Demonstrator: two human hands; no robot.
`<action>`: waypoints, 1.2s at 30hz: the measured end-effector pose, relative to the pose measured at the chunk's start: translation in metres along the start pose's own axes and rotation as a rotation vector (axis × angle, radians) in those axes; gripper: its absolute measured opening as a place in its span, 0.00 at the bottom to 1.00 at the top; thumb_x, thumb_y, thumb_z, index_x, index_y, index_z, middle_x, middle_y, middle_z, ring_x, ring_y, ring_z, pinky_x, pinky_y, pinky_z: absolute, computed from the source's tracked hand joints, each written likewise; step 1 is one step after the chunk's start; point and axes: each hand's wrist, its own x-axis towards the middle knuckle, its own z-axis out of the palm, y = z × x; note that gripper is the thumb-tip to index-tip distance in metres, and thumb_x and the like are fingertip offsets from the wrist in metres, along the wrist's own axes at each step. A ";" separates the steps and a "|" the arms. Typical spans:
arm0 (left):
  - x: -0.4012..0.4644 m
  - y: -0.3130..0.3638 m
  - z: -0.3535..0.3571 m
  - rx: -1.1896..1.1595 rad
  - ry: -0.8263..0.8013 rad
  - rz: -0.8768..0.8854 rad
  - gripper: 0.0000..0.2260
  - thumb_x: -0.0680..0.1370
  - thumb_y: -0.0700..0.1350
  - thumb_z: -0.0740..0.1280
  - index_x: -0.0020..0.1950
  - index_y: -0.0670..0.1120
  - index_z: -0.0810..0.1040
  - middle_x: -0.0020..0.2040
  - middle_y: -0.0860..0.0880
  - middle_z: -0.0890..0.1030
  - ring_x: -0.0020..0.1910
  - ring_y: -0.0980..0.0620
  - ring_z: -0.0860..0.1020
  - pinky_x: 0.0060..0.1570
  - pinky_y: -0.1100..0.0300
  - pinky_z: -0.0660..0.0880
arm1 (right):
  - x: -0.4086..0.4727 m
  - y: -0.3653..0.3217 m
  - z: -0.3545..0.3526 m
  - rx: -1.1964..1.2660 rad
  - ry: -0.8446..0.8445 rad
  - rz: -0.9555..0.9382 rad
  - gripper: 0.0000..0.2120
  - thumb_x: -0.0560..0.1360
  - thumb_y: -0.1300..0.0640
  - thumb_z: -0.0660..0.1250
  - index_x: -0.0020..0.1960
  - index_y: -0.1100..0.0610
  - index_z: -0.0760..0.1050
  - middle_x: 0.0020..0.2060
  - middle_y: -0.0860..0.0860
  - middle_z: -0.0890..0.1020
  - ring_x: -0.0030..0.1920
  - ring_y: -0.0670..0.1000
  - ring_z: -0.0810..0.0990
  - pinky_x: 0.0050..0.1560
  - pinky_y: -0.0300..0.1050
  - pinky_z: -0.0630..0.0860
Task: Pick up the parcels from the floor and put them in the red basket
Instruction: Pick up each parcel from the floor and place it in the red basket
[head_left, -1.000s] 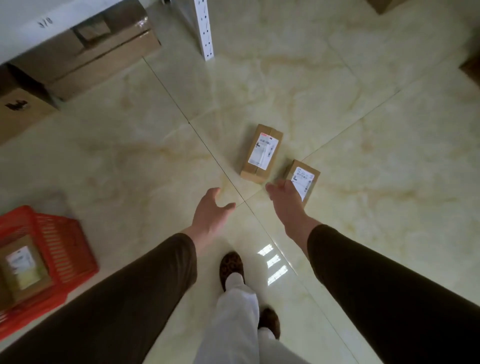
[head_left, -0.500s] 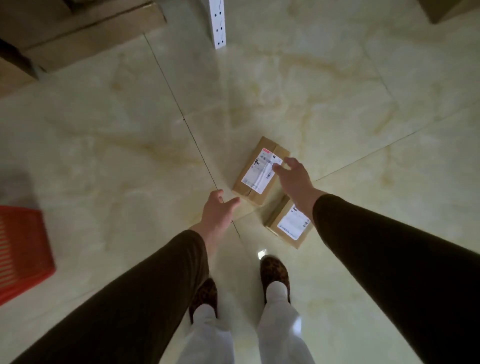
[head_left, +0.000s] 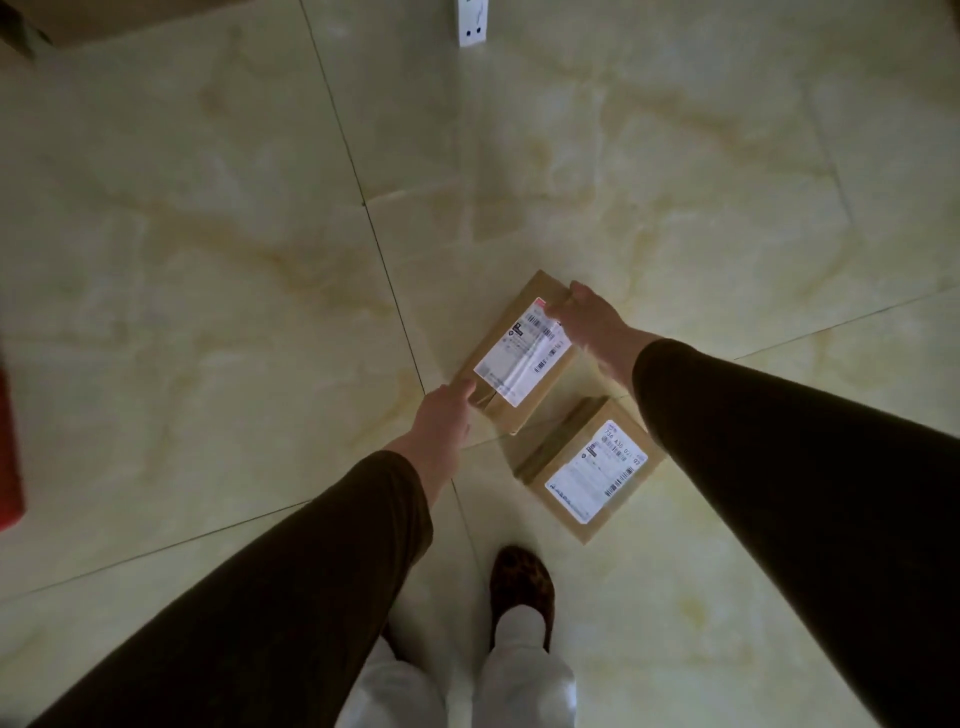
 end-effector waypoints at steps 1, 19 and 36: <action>0.000 0.000 0.000 -0.042 -0.006 -0.006 0.20 0.82 0.49 0.64 0.70 0.40 0.74 0.68 0.40 0.77 0.62 0.44 0.76 0.58 0.54 0.71 | 0.005 0.004 0.001 -0.020 0.005 -0.006 0.14 0.80 0.45 0.62 0.61 0.51 0.72 0.56 0.54 0.80 0.60 0.59 0.78 0.64 0.56 0.76; -0.147 0.067 -0.093 -0.410 0.258 0.254 0.03 0.81 0.40 0.65 0.52 0.47 0.73 0.46 0.48 0.79 0.47 0.48 0.78 0.45 0.59 0.75 | -0.157 -0.072 -0.008 0.697 0.141 -0.027 0.29 0.64 0.30 0.71 0.46 0.54 0.70 0.40 0.52 0.77 0.42 0.53 0.76 0.51 0.51 0.74; -0.223 0.034 -0.329 -0.495 0.232 0.384 0.07 0.81 0.38 0.66 0.56 0.49 0.78 0.54 0.49 0.83 0.51 0.52 0.81 0.57 0.59 0.77 | -0.332 -0.162 0.143 0.712 -0.210 -0.059 0.08 0.82 0.48 0.61 0.59 0.45 0.76 0.51 0.45 0.82 0.50 0.44 0.81 0.69 0.56 0.72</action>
